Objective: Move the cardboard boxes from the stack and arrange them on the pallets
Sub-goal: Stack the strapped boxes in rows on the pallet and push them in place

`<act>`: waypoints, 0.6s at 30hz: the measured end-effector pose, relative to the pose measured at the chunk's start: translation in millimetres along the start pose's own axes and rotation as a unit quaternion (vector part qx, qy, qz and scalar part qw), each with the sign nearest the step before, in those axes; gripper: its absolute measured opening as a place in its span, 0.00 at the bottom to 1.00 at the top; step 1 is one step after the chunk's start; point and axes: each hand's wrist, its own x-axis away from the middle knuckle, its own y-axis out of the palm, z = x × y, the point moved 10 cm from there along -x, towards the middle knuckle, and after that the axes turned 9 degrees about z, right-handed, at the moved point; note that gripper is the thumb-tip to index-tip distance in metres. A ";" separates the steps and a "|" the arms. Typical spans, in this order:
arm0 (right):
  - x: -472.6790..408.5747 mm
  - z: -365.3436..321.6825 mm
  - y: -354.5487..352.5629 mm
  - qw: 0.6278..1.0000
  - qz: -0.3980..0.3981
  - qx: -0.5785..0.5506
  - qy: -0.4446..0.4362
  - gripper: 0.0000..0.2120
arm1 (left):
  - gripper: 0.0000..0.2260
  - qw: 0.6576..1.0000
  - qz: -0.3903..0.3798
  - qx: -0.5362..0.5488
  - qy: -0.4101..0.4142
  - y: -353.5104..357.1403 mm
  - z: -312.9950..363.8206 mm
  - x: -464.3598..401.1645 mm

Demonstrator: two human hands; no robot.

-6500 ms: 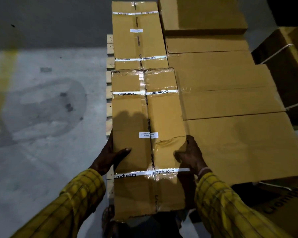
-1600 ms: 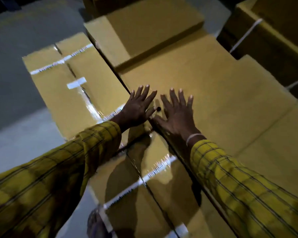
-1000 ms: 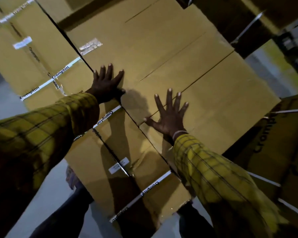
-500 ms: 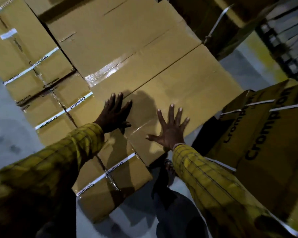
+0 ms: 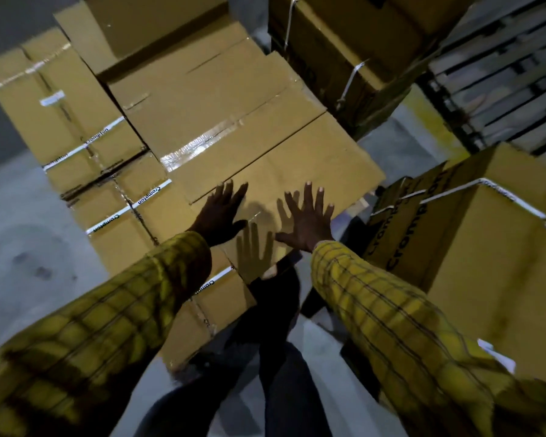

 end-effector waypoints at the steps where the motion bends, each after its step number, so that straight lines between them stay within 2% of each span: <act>1: 9.5 3.0 -14.8 1.000 0.012 -0.001 0.000 0.56 | 0.39 0.999 0.022 0.031 0.007 -12.0 15.1 10.5; 6: 70.9 35.6 -80.0 0.995 0.098 -0.019 0.023 0.53 | 0.38 0.993 0.057 0.102 0.035 -40.1 79.2 49.9; 12: 157.3 114.7 -132.1 0.967 0.229 -0.084 0.080 0.49 | 0.39 0.985 0.051 0.159 0.049 -28.5 164.1 69.2; 15: 194.9 166.4 -145.1 0.958 0.241 -0.090 0.124 0.48 | 0.37 0.980 0.028 0.193 0.038 -10.3 228.6 64.3; 18: 224.2 220.9 -151.3 0.954 0.235 -0.087 0.165 0.47 | 0.37 0.975 0.038 0.176 0.129 7.3 297.6 52.9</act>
